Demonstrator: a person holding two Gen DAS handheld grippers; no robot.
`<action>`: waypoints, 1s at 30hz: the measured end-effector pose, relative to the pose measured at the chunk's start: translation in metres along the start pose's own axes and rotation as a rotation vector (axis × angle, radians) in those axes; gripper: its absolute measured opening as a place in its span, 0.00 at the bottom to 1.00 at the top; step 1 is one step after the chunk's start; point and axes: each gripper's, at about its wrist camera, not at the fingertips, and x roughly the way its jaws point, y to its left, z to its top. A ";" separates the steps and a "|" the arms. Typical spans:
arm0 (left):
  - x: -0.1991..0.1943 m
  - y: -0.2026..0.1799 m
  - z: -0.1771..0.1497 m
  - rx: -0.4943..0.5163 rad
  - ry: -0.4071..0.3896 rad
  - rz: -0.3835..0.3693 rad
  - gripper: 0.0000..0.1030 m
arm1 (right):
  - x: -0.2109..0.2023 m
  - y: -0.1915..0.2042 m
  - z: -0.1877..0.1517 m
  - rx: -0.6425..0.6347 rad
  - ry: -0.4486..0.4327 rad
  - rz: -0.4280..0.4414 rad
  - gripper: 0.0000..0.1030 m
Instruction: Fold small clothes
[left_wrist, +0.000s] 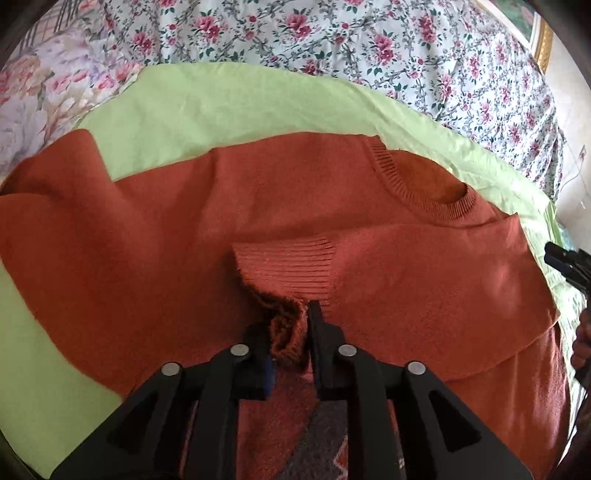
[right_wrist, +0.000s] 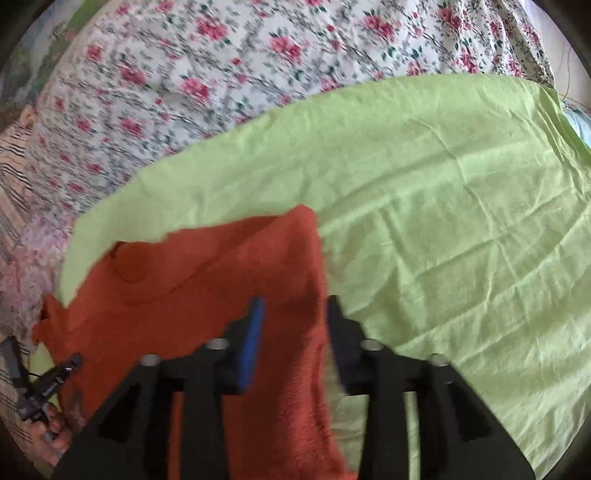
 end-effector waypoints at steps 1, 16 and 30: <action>-0.003 0.001 -0.001 -0.006 -0.001 0.001 0.24 | -0.002 0.006 -0.004 -0.012 0.001 0.015 0.45; -0.098 0.143 -0.024 -0.385 -0.153 0.079 0.72 | -0.024 0.056 -0.053 -0.075 0.088 0.133 0.45; -0.057 0.340 0.008 -0.963 -0.295 -0.075 0.72 | -0.020 0.101 -0.107 -0.117 0.220 0.205 0.45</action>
